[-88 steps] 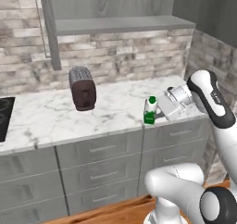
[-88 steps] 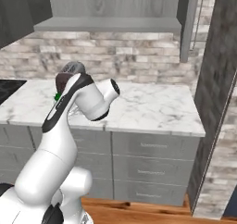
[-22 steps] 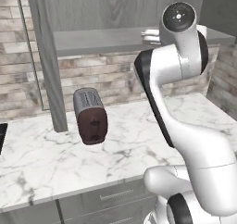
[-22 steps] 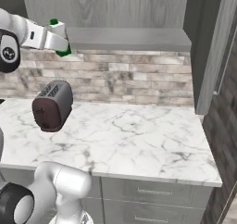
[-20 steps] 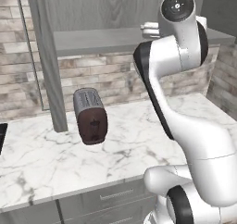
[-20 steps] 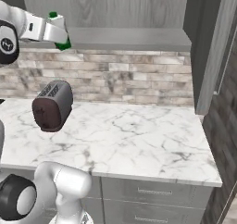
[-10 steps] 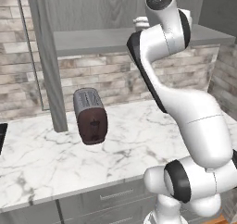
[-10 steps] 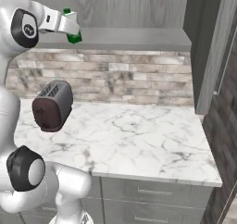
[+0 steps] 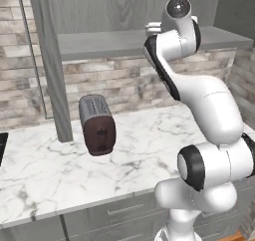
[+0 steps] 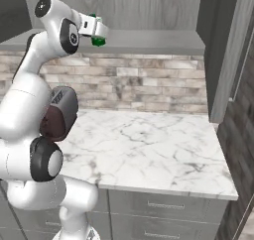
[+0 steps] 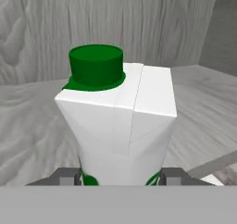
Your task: Pick the milk from the counter and place it in the open cabinet.
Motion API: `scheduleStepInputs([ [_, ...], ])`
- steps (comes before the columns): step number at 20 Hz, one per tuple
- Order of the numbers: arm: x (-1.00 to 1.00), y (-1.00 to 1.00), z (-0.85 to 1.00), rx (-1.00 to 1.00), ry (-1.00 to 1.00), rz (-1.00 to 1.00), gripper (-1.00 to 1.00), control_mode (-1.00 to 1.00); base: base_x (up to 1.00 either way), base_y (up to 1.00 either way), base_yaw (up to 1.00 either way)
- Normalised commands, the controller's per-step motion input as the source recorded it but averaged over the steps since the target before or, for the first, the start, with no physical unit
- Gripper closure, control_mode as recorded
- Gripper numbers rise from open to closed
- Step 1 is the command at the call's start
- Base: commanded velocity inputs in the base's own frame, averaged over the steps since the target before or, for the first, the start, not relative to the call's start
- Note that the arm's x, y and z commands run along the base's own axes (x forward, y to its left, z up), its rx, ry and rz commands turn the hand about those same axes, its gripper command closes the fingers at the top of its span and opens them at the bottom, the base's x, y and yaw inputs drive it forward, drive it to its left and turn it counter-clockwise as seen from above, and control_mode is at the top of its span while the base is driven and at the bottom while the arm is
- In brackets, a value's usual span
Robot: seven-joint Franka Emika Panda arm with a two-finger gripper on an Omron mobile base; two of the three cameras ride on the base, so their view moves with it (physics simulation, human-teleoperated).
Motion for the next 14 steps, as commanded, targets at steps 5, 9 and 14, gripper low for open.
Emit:
scheduleStepInputs([
  [5,0.67,0.00,0.00,0.00,0.20,0.02,1.00,-1.00,0.00,0.00,0.00],
  [9,0.48,0.00,0.00,-0.03,0.11,0.00,1.00,-1.00,0.00,0.00,0.00],
  [14,0.23,0.00,-0.20,0.00,-0.08,0.00,1.00,-1.00,0.00,0.00,0.00],
])
